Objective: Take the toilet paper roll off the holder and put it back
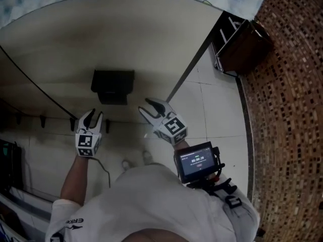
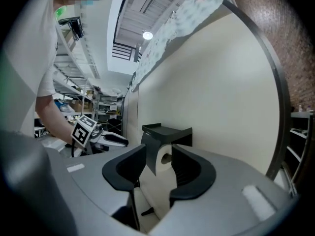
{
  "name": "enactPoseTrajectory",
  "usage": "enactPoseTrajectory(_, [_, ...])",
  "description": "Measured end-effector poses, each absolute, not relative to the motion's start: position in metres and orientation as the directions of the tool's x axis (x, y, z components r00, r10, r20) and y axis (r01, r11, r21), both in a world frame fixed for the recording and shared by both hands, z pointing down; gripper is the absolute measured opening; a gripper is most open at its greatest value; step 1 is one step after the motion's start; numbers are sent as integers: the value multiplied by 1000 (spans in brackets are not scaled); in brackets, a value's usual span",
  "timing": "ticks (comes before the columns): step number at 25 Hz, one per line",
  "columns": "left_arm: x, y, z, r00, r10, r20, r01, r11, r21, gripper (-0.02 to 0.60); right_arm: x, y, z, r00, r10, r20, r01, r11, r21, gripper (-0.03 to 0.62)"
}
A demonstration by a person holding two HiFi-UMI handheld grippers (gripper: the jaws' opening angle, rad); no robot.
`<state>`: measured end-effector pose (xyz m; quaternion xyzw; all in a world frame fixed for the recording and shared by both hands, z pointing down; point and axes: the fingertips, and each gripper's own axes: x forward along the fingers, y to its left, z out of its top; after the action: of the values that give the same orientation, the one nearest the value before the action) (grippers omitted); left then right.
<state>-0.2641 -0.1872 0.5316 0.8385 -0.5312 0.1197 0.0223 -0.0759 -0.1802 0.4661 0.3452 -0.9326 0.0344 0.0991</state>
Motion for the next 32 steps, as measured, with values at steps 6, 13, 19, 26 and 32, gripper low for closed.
enactPoseTrajectory(6, [-252,-154,500,385,-913,136,-916,-396,-67,13,-87,-163,463,-743,-637,205,-653,757,-12,137])
enactPoseTrajectory(13, [-219,-99,477,291,-950,114,-953,-299,-60,2,-69,-125,451,-788,-594,163,-608,793,-48,70])
enactPoseTrajectory(19, [-170,-38,474,196,-976,92,-977,-202,-68,2,-27,-79,460,-824,-550,140,-562,823,-78,31])
enactPoseTrajectory(26, [-127,38,477,84,-992,97,-996,-87,-29,2,8,-17,458,-866,-482,132,-494,865,-87,14])
enactPoseTrajectory(32, [-110,72,487,60,-992,108,-997,-64,-36,2,18,16,465,-881,-453,139,-467,880,-87,14])
